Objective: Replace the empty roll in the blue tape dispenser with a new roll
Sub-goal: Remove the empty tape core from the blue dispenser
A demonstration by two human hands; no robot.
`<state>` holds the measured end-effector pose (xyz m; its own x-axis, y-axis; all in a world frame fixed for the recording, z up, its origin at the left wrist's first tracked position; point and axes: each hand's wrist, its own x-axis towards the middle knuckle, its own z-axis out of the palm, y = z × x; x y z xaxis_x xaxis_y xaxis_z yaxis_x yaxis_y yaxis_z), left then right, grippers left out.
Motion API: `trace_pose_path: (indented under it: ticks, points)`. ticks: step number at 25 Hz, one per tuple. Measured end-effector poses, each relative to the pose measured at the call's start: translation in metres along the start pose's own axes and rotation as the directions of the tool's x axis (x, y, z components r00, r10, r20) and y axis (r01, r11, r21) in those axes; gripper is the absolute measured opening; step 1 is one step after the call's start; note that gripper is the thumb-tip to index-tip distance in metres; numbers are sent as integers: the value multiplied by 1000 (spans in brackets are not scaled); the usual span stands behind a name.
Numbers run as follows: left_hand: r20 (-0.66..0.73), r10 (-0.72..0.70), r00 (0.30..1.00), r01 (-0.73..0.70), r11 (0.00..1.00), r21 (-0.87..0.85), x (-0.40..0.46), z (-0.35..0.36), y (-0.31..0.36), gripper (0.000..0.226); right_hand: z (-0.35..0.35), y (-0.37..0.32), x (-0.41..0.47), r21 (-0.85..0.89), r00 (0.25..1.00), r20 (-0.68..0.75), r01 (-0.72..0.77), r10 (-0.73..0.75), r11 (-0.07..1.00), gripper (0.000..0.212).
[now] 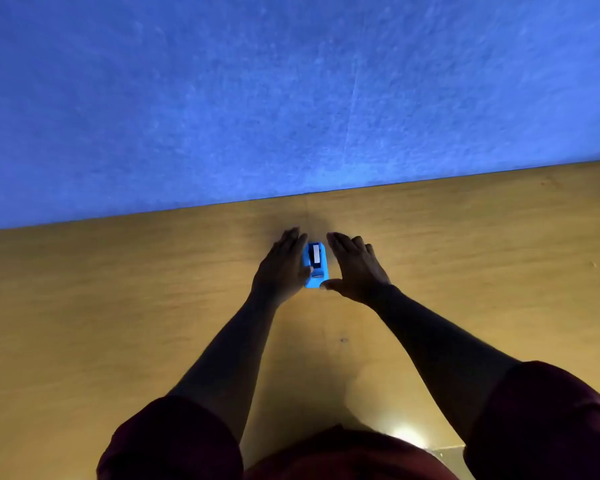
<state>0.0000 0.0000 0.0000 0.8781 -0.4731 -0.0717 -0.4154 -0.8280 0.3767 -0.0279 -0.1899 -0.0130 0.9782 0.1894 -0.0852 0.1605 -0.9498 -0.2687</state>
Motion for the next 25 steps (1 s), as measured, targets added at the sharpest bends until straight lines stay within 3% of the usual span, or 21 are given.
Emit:
trace_pose_path:
  ticks: [8,25]
  points:
    - [39,-75,996,79,989,-127,24,12,-11,65,13,-4,3,185,992,80,-109,96,977,93]
    - [2,-24,1000,24,986,-162,34,13,-5,52,18,-6,6,199,988,68,-150,139,968,83]
